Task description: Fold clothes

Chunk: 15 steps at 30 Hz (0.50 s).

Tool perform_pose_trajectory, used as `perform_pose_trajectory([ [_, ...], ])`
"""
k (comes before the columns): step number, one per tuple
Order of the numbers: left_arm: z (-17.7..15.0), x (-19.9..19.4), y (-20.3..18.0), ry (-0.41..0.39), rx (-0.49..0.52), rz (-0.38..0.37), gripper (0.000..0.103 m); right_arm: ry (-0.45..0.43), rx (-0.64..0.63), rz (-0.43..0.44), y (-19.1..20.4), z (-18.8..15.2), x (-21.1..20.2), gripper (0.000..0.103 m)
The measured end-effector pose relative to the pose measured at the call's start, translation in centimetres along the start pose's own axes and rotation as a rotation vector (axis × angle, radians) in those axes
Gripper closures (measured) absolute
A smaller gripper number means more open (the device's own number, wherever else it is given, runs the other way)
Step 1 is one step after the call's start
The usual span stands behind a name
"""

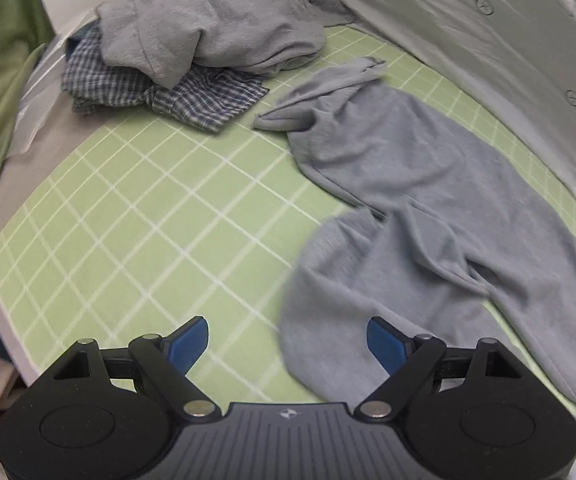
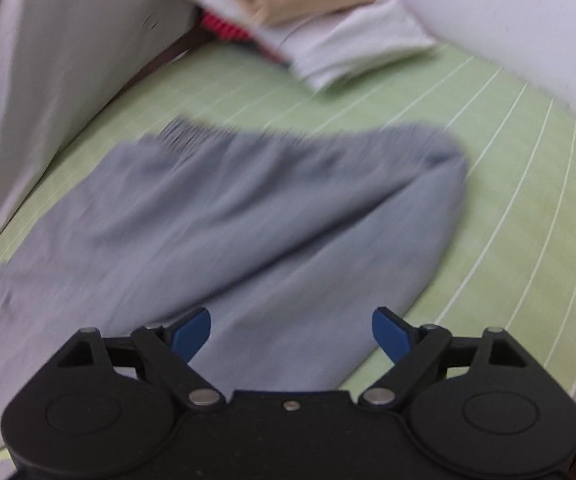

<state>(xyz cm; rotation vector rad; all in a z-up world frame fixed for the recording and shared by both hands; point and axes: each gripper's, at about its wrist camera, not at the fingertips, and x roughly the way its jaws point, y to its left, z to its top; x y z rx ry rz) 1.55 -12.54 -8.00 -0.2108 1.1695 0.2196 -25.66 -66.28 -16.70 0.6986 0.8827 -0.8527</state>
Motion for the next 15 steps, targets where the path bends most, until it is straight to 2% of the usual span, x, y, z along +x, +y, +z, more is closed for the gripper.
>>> perform_pose_trajectory([
  [4,2.6,3.2,1.1,0.043,0.025,-0.027,0.017,0.058,0.025,0.013,3.4,-2.5,0.2,0.012],
  [9,5.0,6.3,0.7,0.086,0.104,-0.108,0.022,0.083,0.021,-0.038,7.0,-4.6,0.1,0.012],
  [11,5.3,7.1,0.0,0.097,0.158,-0.130,0.032,0.087,0.027,-0.042,7.9,-5.2,-0.1,0.012],
  [12,5.3,7.2,-0.4,0.097,0.178,-0.137,0.041,0.088,0.027,-0.042,8.2,-5.5,-0.3,0.012],
  [14,5.3,7.5,-1.0,0.095,0.218,-0.149,0.053,0.087,0.019,-0.040,8.8,-6.0,-0.7,0.012],
  [15,5.3,7.7,-1.4,0.094,0.238,-0.155,0.071,0.086,0.009,-0.040,9.0,-6.3,-1.0,0.012],
])
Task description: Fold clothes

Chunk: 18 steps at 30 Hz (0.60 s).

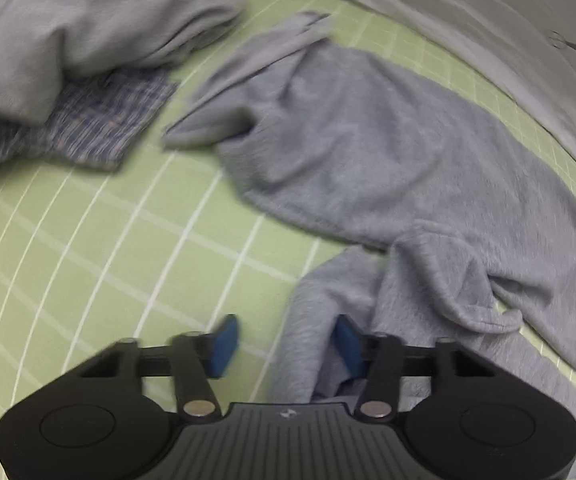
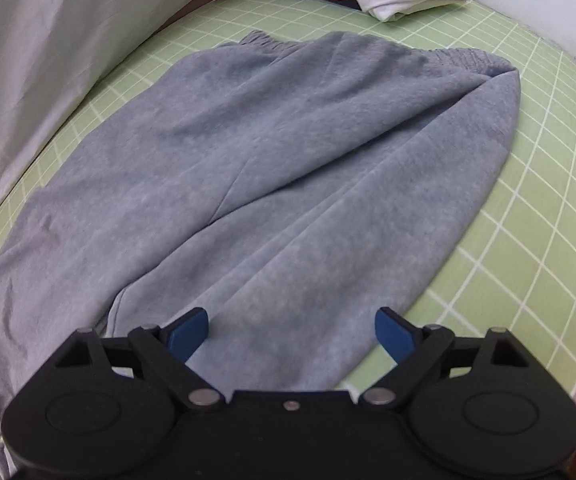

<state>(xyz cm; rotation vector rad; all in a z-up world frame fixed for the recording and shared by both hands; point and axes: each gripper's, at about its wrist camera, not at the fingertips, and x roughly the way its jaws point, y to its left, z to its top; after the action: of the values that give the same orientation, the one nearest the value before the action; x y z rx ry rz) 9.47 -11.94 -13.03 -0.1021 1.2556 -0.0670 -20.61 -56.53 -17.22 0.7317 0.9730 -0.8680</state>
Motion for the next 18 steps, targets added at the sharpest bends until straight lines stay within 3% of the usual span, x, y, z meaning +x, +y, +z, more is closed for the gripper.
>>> perform_pose_trajectory([
  [1,0.1,-0.1,-0.3,-0.002,0.016,-0.023,0.092,-0.002,-0.010,0.000,0.2,-0.3,-0.2,0.012],
  [4,0.4,-1.4,-0.9,-0.063,0.054,-0.061,0.102,-0.012,-0.030,0.009,0.4,-0.7,-0.7,0.012],
  [8,1.1,-6.2,0.2,-0.235,0.011,-0.081,0.103,-0.028,-0.025,0.050,-0.1,-0.9,-1.4,0.012],
  [11,1.1,-11.8,2.2,-0.408,-0.068,-0.039,0.103,-0.039,-0.025,0.079,-0.7,-0.9,-1.8,0.012],
  [14,-1.0,-17.9,5.0,-0.592,-0.151,0.011,0.102,-0.037,-0.022,0.099,-1.2,-1.2,-1.9,0.012],
  [16,-3.5,-20.0,6.6,-0.651,-0.200,0.095,0.102,-0.021,-0.024,0.104,-1.5,-1.7,-1.7,0.012],
  [18,-6.1,-19.4,8.2,-0.594,-0.251,0.208,0.102,0.000,-0.031,0.096,-1.7,-2.4,-1.4,0.012],
])
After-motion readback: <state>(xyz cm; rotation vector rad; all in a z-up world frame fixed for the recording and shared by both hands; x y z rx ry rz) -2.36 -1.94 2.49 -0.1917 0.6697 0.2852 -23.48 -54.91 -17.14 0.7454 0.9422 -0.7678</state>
